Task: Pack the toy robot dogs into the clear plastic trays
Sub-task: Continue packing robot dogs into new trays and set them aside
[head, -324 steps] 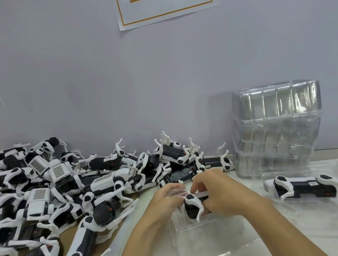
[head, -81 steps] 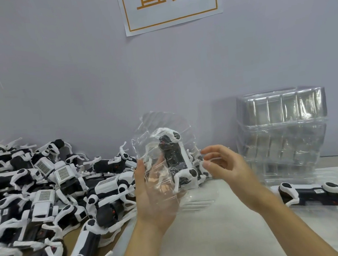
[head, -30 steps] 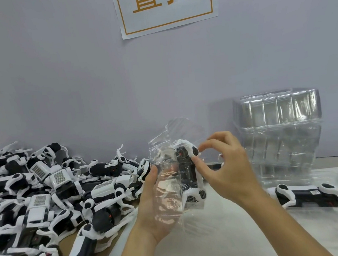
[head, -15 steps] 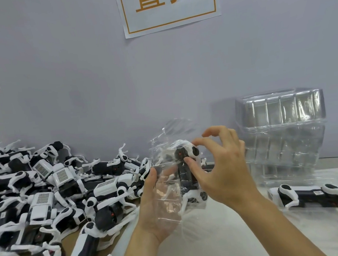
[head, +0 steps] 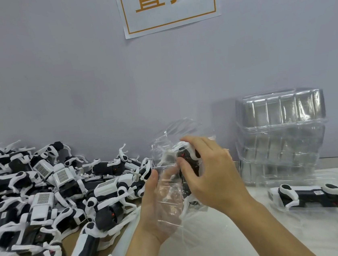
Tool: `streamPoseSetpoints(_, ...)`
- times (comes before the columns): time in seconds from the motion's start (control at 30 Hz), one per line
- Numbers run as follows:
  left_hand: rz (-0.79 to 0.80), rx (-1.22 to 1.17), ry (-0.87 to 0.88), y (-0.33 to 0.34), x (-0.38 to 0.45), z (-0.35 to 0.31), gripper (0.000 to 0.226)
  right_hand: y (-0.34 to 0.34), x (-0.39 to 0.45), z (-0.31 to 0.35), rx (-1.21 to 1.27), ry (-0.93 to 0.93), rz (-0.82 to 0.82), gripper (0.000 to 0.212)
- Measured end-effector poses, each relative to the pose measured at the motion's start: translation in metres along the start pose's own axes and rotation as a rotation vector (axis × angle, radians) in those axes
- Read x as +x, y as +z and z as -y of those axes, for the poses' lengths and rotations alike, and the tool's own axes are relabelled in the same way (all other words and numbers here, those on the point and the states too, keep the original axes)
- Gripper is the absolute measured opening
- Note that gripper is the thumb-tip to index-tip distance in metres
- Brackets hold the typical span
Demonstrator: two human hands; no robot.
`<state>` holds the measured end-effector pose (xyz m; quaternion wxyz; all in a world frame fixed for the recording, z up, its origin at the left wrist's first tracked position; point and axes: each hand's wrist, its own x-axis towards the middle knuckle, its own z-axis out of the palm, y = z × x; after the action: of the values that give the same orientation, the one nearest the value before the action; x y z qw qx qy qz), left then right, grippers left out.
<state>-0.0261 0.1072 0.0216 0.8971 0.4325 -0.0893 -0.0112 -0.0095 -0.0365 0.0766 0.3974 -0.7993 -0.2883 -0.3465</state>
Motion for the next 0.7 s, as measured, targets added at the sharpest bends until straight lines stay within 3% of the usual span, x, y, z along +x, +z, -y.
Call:
streamPoseSetpoints(0.23, 0.039, -0.008, 0.005, -0.001, 0.000, 0.001, 0.072, -0.002, 0.002, -0.001, 0.058, 0.024, -0.006, 0.031)
streamPoseSetpoints(0.43, -0.045, 0.005, 0.036, -0.016, 0.009, 0.004, 0.073, -0.009, 0.004, -0.008, 0.204, 0.050, 0.113, 0.062)
streamPoseSetpoints(0.53, -0.061, -0.064, 0.037, -0.023, 0.012, 0.001, 0.081, -0.016, 0.006, -0.013, 0.203, 0.036, 0.127, 0.068)
streamPoseSetpoints(0.7, 0.022, -0.205, 0.070, -0.024, 0.014, 0.000, 0.084, -0.029, 0.011, -0.018, 0.171, -0.031, 0.188, 0.037)
